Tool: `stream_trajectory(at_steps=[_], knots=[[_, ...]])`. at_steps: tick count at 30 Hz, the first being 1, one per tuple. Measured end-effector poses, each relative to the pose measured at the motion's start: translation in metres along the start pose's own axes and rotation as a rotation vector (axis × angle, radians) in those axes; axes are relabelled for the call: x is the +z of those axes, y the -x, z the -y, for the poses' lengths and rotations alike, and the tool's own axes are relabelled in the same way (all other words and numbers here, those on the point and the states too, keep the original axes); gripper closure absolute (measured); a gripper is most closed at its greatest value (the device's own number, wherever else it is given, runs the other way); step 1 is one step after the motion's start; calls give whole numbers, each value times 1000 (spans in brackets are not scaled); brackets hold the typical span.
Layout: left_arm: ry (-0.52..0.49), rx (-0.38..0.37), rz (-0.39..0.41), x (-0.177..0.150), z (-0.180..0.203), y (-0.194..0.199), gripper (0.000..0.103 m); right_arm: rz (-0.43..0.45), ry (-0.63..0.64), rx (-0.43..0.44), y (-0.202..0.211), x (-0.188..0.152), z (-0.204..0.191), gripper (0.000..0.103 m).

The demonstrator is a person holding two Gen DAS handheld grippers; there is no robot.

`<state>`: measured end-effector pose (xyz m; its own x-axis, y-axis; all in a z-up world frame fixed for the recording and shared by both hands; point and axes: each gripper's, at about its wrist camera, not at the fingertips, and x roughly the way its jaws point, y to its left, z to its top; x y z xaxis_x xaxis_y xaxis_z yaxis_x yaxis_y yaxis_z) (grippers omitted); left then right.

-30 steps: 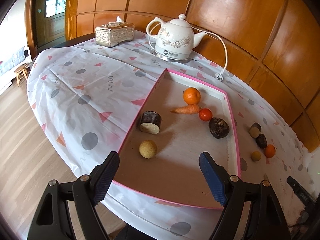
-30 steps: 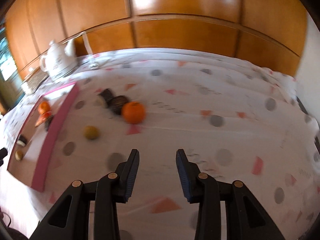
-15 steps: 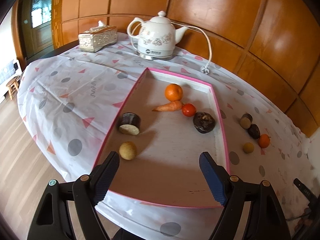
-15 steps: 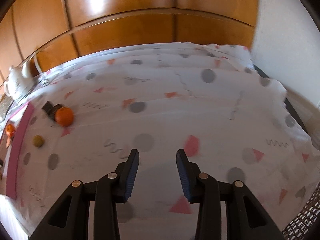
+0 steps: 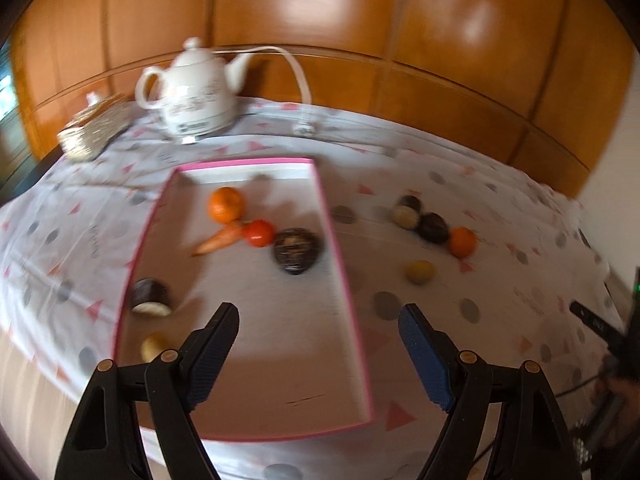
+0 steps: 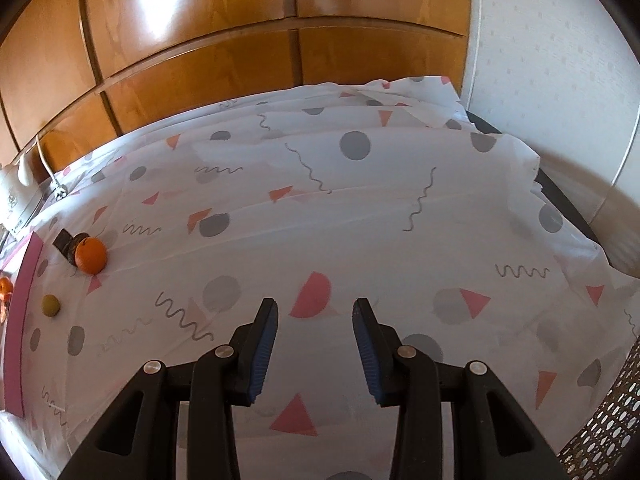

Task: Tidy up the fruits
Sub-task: 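Move the left gripper toward the yellow fruit beside the tray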

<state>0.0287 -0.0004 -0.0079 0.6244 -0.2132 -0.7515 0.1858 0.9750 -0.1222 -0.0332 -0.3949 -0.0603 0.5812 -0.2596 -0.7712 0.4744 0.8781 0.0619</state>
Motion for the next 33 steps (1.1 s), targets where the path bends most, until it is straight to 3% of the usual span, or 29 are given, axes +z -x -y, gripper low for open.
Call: stream_trajectory(at_steps=[12, 20, 25, 33], knots=[[-186, -121, -64, 22, 57, -33, 24, 4, -31, -12, -1, 2, 12, 64], [-189, -167, -130, 28, 75, -60, 31, 4, -40, -19, -2, 2, 16, 64], [-210, -184, -160, 29, 86, -72, 41, 0, -40, -19, -3, 3, 17, 64], [-218, -182, -188, 29, 96, -88, 43, 6, -56, -31, -4, 2, 20, 64]])
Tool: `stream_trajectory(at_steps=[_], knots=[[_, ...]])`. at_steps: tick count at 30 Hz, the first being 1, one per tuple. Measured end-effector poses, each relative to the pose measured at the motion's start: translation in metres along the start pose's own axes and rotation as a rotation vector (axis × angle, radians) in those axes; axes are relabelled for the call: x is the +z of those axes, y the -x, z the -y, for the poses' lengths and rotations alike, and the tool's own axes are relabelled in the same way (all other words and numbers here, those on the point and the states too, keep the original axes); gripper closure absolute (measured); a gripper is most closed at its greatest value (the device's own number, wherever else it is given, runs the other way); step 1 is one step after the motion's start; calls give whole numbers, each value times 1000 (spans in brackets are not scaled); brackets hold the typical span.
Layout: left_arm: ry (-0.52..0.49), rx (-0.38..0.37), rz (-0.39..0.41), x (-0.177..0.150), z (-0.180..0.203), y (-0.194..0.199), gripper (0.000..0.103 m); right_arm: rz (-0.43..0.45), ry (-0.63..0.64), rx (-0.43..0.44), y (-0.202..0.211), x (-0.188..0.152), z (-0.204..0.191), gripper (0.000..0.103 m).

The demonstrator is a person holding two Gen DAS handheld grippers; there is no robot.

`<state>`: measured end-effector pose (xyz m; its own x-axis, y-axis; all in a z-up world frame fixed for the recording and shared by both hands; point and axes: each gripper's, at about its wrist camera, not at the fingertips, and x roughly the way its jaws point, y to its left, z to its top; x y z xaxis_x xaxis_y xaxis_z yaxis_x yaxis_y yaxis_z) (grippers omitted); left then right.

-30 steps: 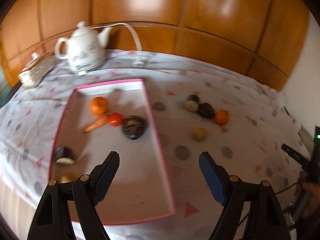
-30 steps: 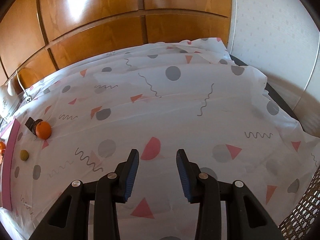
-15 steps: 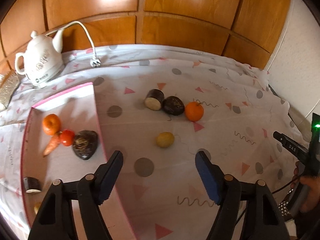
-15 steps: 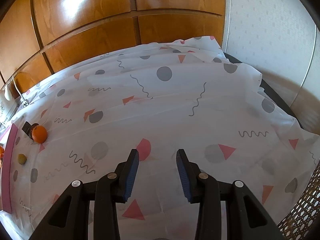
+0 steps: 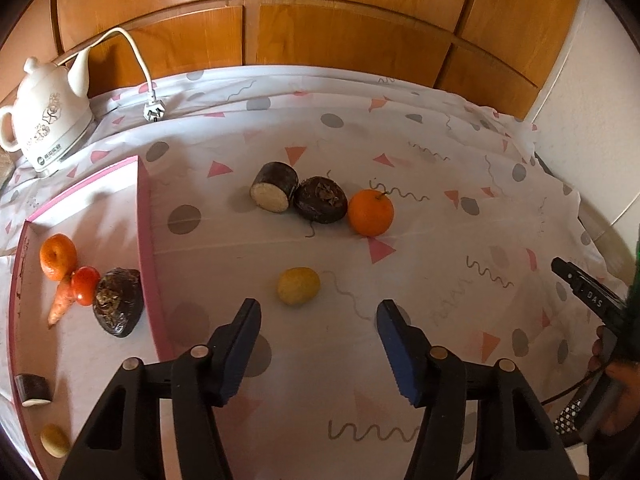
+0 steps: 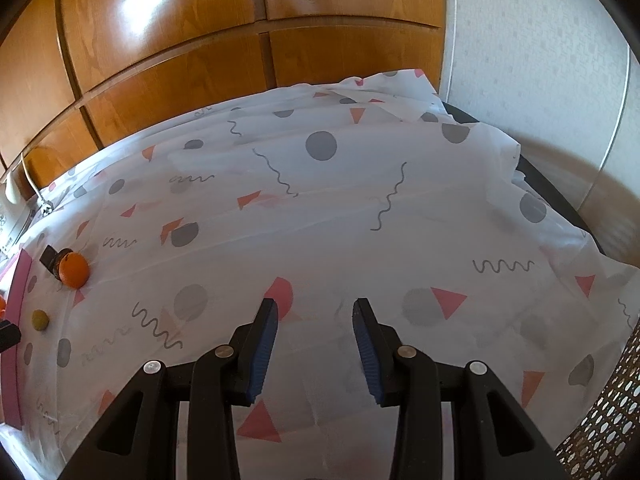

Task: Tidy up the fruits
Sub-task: 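Move the left gripper toward the yellow fruit beside the tray, then grasp the yellow fruit with the left gripper and lift it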

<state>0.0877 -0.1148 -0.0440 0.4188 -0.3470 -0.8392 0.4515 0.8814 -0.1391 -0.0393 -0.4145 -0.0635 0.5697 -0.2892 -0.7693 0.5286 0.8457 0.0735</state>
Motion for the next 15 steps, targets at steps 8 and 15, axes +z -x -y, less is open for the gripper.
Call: stream_trajectory(at_steps=[8, 15], knots=[[9, 49, -19, 5, 0, -19, 47, -2, -5, -6, -2, 0, 2, 64], [35, 92, -33, 9, -3, -35, 56, -5, -4, -6, -3, 0, 2, 64]])
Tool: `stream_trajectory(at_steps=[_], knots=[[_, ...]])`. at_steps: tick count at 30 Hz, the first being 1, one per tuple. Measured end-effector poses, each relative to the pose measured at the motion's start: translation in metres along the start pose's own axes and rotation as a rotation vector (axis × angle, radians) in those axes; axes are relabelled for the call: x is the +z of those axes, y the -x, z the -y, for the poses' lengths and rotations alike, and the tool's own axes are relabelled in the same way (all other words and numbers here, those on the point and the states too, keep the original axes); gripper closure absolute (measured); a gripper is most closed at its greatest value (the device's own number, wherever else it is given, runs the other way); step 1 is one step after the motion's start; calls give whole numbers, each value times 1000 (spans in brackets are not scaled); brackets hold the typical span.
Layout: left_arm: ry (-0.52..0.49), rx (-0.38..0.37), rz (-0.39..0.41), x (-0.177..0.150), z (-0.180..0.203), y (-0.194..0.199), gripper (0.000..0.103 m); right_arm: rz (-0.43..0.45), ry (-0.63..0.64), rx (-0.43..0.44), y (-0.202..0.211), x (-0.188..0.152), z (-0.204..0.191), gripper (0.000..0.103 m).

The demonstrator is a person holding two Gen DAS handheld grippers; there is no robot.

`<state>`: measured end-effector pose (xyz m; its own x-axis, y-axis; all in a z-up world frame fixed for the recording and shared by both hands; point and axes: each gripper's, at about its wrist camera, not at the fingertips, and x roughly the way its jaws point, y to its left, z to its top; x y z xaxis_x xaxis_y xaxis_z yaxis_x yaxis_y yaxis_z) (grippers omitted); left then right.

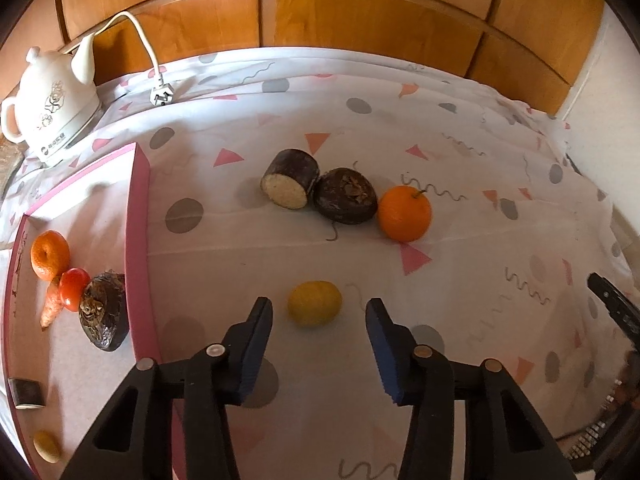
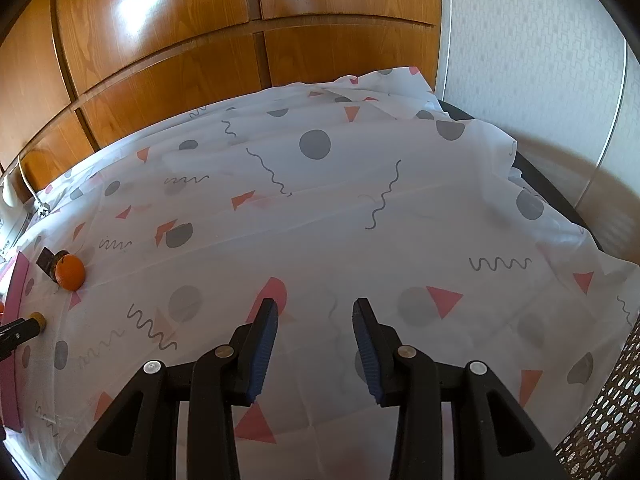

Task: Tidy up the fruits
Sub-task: 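Grasp the yellow fruit with the left gripper and lift it, then carry the yellow fruit into the tray and open the left gripper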

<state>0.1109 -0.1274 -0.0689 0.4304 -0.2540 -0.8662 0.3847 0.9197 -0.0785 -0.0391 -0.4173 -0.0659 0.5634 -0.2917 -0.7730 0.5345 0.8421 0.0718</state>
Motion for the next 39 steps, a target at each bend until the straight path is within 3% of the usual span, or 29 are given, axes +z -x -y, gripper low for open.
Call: stream_trajectory(at_steps=[3, 9, 15, 23, 39], knots=[[21, 11, -11, 1, -2, -7, 57, -4, -1, 0, -1, 0, 0, 64], [8, 37, 7, 2, 0, -13, 74, -3, -5, -3, -2, 0, 1, 64], [25, 33, 28, 0, -1, -11, 74, -13, -17, -4, -4, -2, 3, 64], [66, -3, 115, -2, -9, 31, 74, -14, -10, -3, -4, -2, 1, 64], [185, -6, 201, -20, -44, 89, 74, -14, 0, -7, -4, -4, -1, 64]])
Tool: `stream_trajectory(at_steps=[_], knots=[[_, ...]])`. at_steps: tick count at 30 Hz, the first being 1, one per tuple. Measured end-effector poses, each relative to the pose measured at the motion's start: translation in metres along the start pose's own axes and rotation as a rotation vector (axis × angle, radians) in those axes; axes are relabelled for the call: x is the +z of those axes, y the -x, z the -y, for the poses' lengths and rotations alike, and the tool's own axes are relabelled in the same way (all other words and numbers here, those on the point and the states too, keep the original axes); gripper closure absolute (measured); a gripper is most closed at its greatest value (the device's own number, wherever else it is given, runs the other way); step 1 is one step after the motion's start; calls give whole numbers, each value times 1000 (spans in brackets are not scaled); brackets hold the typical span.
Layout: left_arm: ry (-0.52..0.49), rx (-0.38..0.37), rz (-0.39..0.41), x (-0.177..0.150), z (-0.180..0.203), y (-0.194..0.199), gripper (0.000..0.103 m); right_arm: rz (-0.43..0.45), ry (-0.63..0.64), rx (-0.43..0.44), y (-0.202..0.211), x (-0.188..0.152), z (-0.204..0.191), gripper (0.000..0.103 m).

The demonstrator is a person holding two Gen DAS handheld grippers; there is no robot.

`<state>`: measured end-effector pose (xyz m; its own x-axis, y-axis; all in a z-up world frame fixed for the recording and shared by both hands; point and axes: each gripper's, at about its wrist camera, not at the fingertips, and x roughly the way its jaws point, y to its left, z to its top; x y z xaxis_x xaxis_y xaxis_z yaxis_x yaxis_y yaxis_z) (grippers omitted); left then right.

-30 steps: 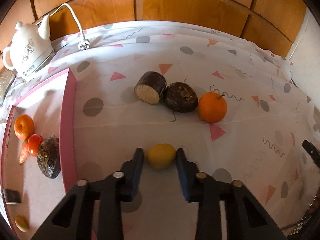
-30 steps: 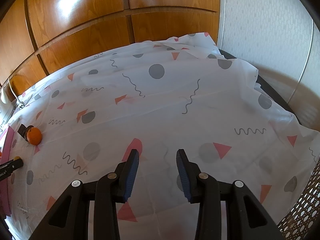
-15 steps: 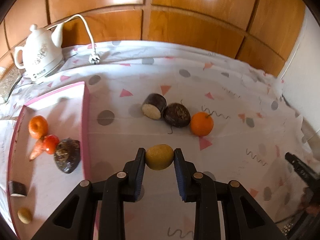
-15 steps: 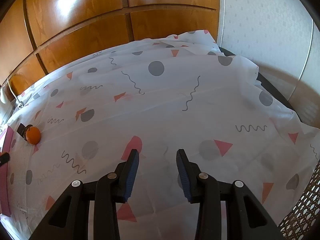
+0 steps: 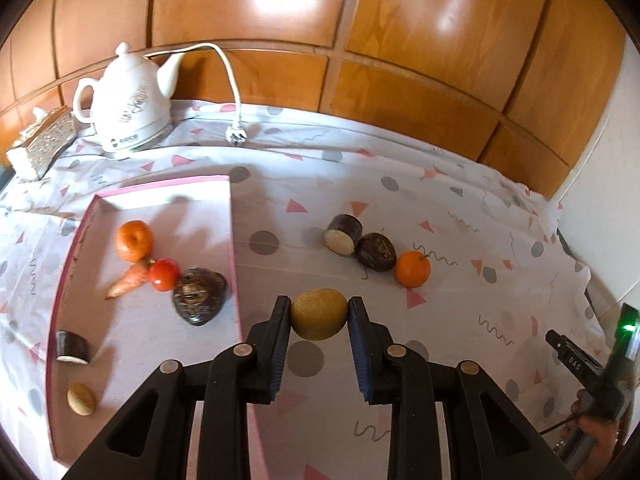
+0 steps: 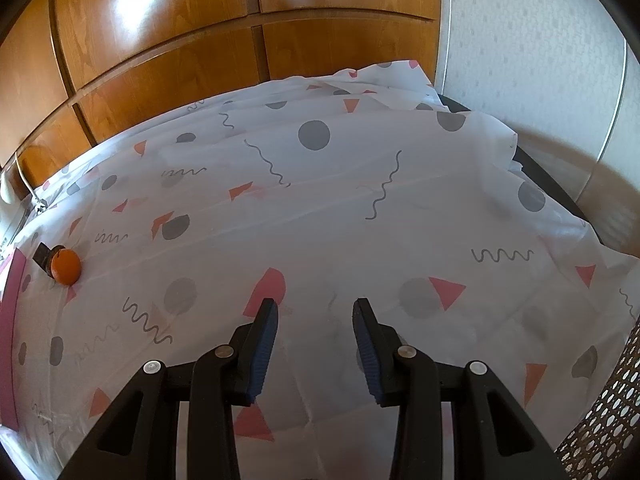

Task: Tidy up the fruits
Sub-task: 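Carry the yellow fruit into the tray and open the left gripper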

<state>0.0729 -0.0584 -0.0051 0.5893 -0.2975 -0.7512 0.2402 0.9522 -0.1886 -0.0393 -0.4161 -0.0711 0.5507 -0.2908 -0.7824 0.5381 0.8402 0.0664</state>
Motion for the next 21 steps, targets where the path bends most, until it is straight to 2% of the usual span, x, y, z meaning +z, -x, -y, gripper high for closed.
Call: stream_trajectory(at_steps=[5, 11, 17, 21], knots=[[53, 19, 23, -4, -24, 14, 74, 2, 9, 0, 0, -1, -1, 64], [173, 81, 44, -11, -78, 28, 74, -2, 15, -6, -1, -2, -2, 64], [262, 159, 43, -15, -125, 24, 74, -2, 23, -7, -1, -2, -4, 64], [282, 205, 39, -15, -142, 14, 74, -5, 26, -10, -2, -2, -4, 64]])
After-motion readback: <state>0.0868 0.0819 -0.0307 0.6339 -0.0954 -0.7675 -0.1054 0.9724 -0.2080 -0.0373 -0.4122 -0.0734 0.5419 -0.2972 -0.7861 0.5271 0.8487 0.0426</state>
